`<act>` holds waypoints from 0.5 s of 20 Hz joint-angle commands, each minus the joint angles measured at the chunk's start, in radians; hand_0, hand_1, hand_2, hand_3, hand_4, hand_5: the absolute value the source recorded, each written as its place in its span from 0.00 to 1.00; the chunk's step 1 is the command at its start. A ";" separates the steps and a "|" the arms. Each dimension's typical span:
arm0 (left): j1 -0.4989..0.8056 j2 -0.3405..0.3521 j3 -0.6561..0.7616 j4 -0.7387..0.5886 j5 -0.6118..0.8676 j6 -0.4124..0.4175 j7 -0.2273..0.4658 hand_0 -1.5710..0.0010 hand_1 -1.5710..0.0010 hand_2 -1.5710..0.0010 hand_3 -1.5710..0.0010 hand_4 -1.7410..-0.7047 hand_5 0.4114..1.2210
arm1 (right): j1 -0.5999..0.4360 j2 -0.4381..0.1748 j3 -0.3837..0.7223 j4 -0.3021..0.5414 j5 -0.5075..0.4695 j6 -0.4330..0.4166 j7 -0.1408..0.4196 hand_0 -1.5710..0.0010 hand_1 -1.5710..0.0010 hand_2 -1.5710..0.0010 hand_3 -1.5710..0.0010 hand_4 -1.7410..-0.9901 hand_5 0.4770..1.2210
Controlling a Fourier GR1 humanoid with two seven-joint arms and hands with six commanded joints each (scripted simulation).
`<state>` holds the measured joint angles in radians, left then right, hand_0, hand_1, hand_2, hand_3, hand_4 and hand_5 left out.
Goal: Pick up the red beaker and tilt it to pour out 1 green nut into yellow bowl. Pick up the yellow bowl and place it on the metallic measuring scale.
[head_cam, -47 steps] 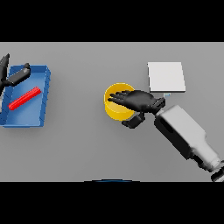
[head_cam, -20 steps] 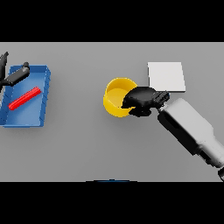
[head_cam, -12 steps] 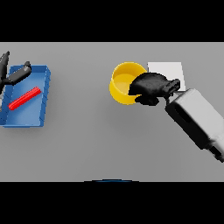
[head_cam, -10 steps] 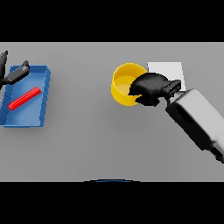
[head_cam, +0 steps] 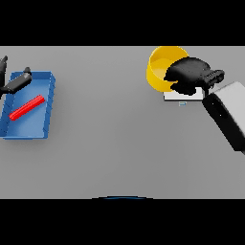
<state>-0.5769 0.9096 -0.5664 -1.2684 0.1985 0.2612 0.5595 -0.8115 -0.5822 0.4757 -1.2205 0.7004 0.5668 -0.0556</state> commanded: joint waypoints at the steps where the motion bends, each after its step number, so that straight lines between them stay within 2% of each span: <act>1: -0.005 -0.001 0.000 -0.005 0.004 -0.003 0.011 1.00 1.00 1.00 1.00 0.90 0.41 | -0.012 0.007 -0.012 0.042 -0.002 -0.011 0.004 0.00 0.00 0.00 0.22 0.03 1.00; 6: 0.009 0.006 -0.005 -0.028 0.002 0.009 0.045 1.00 1.00 1.00 1.00 0.88 0.45 | -0.028 0.002 -0.034 0.189 0.005 -0.074 -0.033 0.00 0.00 0.00 0.25 0.03 1.00; 7: 0.002 0.010 -0.001 -0.022 0.004 0.001 0.041 1.00 1.00 1.00 1.00 0.88 0.45 | -0.033 0.002 -0.034 0.236 0.015 -0.099 -0.058 0.00 0.00 0.00 0.26 0.03 1.00; 10: 0.008 0.012 0.003 -0.009 0.006 -0.002 0.033 1.00 1.00 1.00 1.00 0.89 0.43 | -0.043 0.017 -0.040 0.342 0.028 -0.144 -0.060 0.00 0.00 0.00 0.22 0.03 1.00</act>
<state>-0.5692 0.9209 -0.5632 -1.2779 0.2046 0.2592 0.5922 -0.8536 -0.5647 0.4362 -0.8782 0.7285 0.4235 -0.1127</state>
